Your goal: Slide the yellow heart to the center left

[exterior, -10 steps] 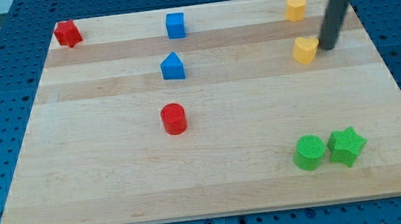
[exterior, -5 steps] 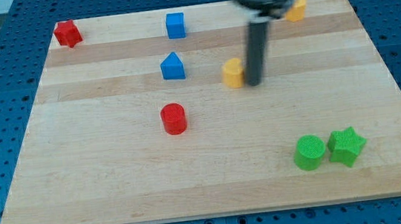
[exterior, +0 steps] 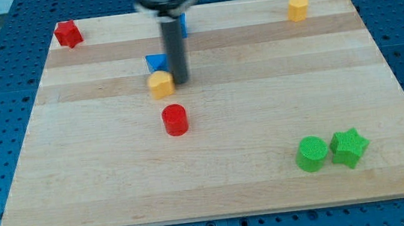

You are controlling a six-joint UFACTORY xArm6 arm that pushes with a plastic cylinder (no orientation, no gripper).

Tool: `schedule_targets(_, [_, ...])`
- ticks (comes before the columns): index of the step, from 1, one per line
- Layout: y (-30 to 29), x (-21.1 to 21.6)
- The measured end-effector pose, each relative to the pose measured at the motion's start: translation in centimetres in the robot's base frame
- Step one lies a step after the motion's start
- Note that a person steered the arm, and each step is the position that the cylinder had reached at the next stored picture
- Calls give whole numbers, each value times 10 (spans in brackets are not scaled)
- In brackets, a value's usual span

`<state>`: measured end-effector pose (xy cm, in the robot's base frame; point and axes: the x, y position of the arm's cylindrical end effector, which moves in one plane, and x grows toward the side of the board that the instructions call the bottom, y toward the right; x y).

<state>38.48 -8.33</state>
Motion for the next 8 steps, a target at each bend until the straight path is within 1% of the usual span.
schedule_targets(1, [-52,0])
schedule_targets(2, [-22,0])
schedule_targets(3, [23,13])
schedule_targets(4, [-23,53])
schedule_targets(5, [-86,44])
schedule_targets(6, [-98,30])
schedule_targets(7, [-54,35])
schedule_targets(8, [-22,23])
